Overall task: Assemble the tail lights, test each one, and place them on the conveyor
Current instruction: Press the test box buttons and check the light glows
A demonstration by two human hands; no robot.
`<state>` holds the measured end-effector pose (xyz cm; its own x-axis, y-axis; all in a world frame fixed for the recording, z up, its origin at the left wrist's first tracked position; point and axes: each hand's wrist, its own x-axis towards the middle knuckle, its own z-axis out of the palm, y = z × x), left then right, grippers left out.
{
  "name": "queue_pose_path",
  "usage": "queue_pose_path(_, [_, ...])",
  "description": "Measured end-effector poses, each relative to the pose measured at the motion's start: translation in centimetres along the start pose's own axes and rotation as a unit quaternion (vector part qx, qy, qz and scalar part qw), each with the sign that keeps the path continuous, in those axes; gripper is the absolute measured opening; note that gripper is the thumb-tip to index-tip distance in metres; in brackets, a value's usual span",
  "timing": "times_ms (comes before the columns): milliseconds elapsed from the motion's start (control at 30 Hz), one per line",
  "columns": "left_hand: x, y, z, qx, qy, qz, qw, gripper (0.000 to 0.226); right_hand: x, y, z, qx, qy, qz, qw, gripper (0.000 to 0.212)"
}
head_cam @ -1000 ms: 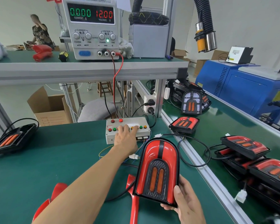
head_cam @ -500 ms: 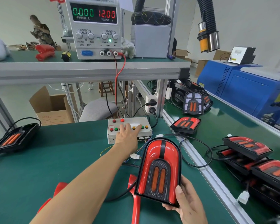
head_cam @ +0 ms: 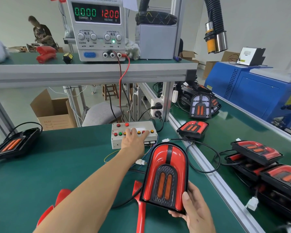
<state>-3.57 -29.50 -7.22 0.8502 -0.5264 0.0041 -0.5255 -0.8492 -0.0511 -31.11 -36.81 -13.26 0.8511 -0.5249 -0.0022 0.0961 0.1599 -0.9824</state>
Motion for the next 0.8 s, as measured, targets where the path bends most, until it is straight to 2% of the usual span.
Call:
queue_pose_path(200, [-0.17,-0.15,0.08,-0.006,0.007,0.004,1.0,0.097,-0.15,-0.3,0.15,0.005,0.002,-0.001,1.0,0.049])
queue_pose_path(433, [-0.13,0.12,-0.1,-0.004,0.01,-0.004,1.0,0.088,-0.08,-0.14,0.1,0.0,0.003,0.001,1.0,0.05])
queue_pose_path(800, [0.0,-0.06,-0.27,-0.002,-0.002,0.003,1.0,0.088,0.01,0.03,-0.1,0.002,0.004,0.002,1.0,0.049])
